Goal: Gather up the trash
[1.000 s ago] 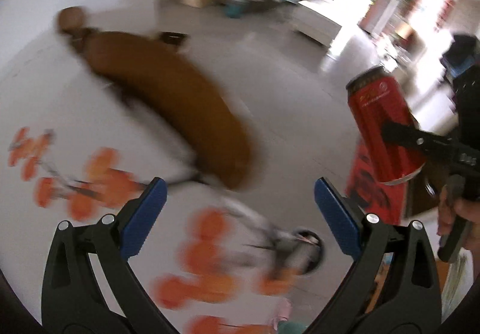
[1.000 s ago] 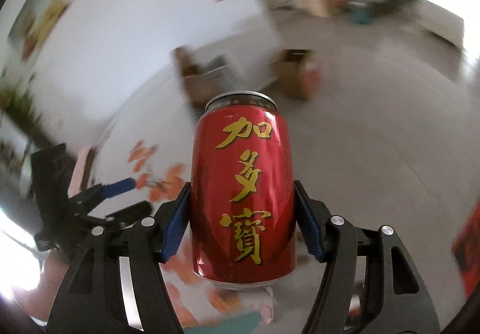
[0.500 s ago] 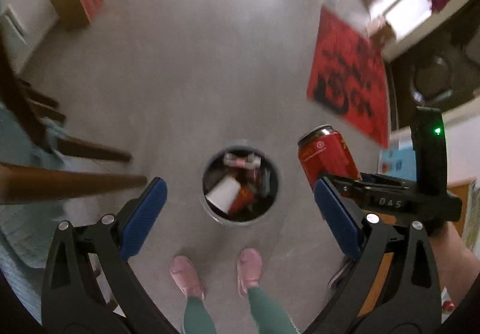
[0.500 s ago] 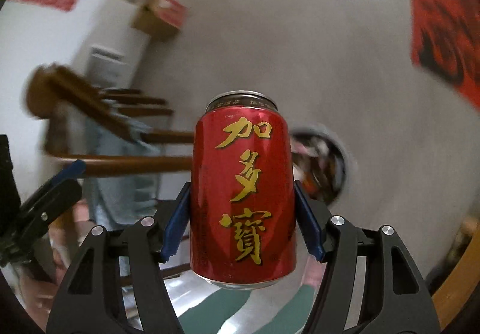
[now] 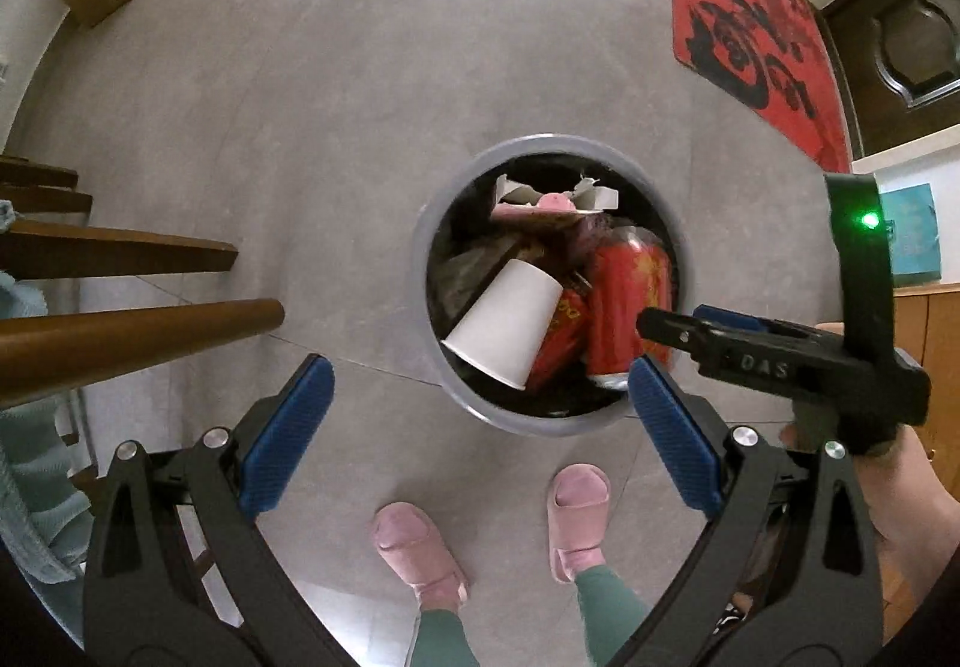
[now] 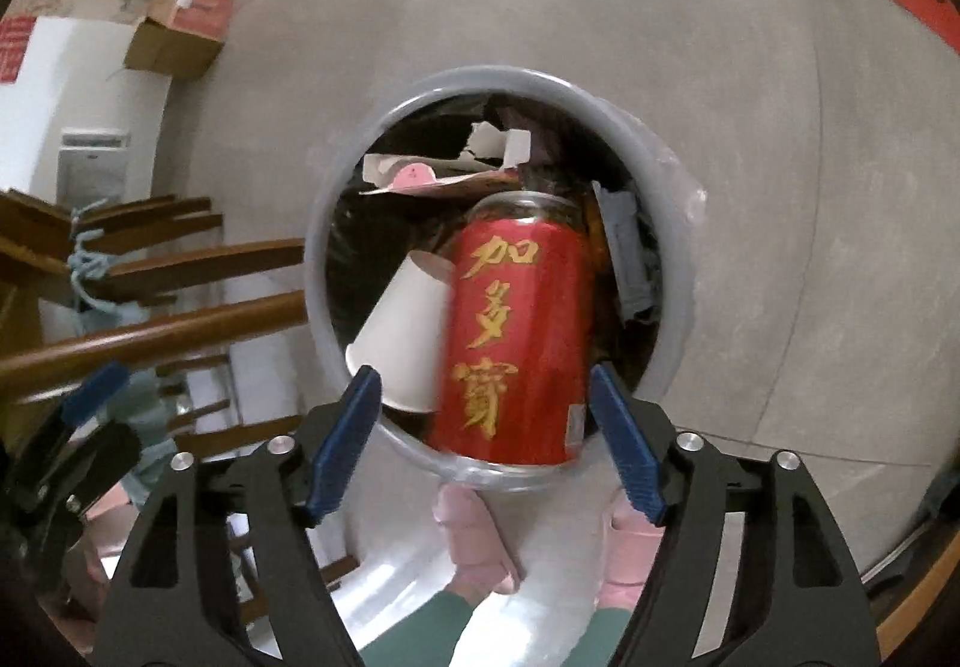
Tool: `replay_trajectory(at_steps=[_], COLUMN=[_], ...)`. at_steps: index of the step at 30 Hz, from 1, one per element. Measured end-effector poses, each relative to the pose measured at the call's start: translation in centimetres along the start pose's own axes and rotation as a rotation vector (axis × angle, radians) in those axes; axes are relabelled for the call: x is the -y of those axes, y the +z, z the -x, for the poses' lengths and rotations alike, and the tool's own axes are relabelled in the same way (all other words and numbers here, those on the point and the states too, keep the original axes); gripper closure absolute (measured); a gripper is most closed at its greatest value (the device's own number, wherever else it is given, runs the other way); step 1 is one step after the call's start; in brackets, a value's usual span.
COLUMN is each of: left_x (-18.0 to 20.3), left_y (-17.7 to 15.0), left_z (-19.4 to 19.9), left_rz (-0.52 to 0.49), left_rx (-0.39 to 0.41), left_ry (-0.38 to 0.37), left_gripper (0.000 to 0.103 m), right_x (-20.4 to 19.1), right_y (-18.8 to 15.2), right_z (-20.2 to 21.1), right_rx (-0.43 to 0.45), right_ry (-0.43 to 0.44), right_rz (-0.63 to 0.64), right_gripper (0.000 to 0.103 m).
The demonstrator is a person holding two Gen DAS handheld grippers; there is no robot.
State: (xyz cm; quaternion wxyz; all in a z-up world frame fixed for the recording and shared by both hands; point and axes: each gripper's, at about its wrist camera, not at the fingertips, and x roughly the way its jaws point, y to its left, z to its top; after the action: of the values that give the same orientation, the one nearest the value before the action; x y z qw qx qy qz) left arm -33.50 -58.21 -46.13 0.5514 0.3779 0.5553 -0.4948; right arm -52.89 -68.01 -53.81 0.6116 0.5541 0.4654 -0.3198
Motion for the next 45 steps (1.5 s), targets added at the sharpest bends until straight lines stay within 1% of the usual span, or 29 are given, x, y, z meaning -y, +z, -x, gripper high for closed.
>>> replay_trajectory(at_steps=[2,4,6,8,9,10,11,12,13,14,15,16,18,20,21,23,25,27,28,30,31,32,34,37,39,40,41,43,45], left_x=[0.1,0.1,0.4,0.7,0.7,0.7,0.4,0.1,-0.4,-1.2,-2.0,-3.2,-5.2,-8.1,-9.5,-12.7,-16.4,-19.4,-21.7,-24.8,-26.3,-28.2,-31.1,-34.2,-36.3,-36.8,-37.8,-39.5,-41.1], left_y=[0.0,0.2,0.3,0.6,0.7,0.7,0.6,0.4,0.1,-0.4,-0.9,-1.8,-3.4,-5.8,-7.1,-9.8,-13.5,-16.1,-17.9,-20.1,-21.1,-22.5,-24.8,-27.6,-29.0,-29.4,-30.3,-31.8,-33.0], left_z=[1.9,4.4,8.9,15.0,17.0,19.9,23.7,26.5,29.3,32.9,35.6,38.8,42.6,46.7,48.4,51.6,54.6,56.5,57.6,59.0,59.7,60.4,61.1,61.9,61.5,61.4,61.3,61.3,61.1], left_rz=[-0.007,-0.003,0.005,0.028,0.038,0.054,0.078,0.099,0.122,0.151,0.178,0.22,0.291,0.376,0.412,0.486,0.579,0.642,0.678,0.723,0.741,0.758,0.793,0.839,0.863,0.876,0.899,0.939,0.995], left_rx=[0.005,0.015,0.052,0.101,0.119,0.15,0.188,0.215,0.251,0.295,0.328,0.368,0.416,0.479,0.509,0.552,0.595,0.616,0.623,0.623,0.622,0.622,0.616,0.624,0.615,0.607,0.606,0.632,0.653], left_ry=[-0.005,-0.014,-0.028,-0.054,-0.058,-0.062,-0.06,-0.055,-0.052,-0.037,-0.016,0.014,0.062,0.108,0.136,0.208,0.306,0.378,0.39,0.389,0.402,0.427,0.449,0.477,0.536,0.554,0.555,0.541,0.558], left_gripper=[0.007,0.007,0.007,0.007,0.007,0.007,0.007,0.007,0.007,0.007,0.007,0.007,0.007,0.007,0.007,0.007,0.007,0.007,0.007,0.007,0.007,0.007,0.007,0.007,0.007,0.007,0.007,0.007,0.007], right_x=[-0.7,-0.7,-2.4,-4.2,-5.9,-7.5,-9.2,-11.9,-13.8,-16.5,-19.6,-21.9,-28.0,-32.6,-35.9,-41.8,-46.4,-51.6,-53.6,-57.9,-60.1,-61.9,-65.4,-69.3,-71.6,-72.8,-73.3,-74.7,-76.0], right_y=[0.0,0.0,0.5,0.5,0.5,0.6,0.6,0.7,0.6,0.4,0.2,0.0,-1.0,-2.1,-3.3,-5.8,-8.1,-10.9,-12.0,-14.4,-15.8,-16.9,-18.7,-20.9,-22.4,-23.2,-23.6,-24.7,-25.8], right_z=[2.5,5.2,10.0,14.4,17.4,19.6,21.8,24.6,26.8,28.8,31.3,33.1,36.4,37.9,38.6,39.1,39.0,38.2,37.7,36.5,35.6,34.7,33.3,31.2,29.7,28.9,28.4,27.3,26.2], right_rx=[0.019,0.052,0.084,0.099,0.104,0.103,0.104,0.104,0.108,0.115,0.124,0.129,0.128,0.119,0.11,0.097,0.088,0.085,0.081,0.056,0.04,0.031,0.013,0.01,-0.009,-0.022,-0.031,-0.048,-0.062], right_ry=[-0.002,0.019,0.048,0.074,0.093,0.104,0.12,0.147,0.157,0.171,0.198,0.221,0.29,0.341,0.364,0.388,0.406,0.428,0.437,0.46,0.474,0.469,0.475,0.47,0.448,0.431,0.425,0.397,0.362], right_rz=[0.006,0.011,0.013,0.029,0.061,0.091,0.126,0.179,0.222,0.271,0.338,0.386,0.488,0.572,0.636,0.752,0.845,0.93,0.955,0.982,0.993,1.0,1.008,1.036,1.07,1.093,1.108,1.168,1.23], right_gripper=[0.027,0.027,0.027,0.025,0.025,0.025,0.025,0.024,0.023,0.017,0.015,0.015,0.015,0.014,0.014,0.014,0.014,0.014,0.014,0.014,0.014,0.014,0.014,0.014,0.014,0.014,0.014,0.014,0.014])
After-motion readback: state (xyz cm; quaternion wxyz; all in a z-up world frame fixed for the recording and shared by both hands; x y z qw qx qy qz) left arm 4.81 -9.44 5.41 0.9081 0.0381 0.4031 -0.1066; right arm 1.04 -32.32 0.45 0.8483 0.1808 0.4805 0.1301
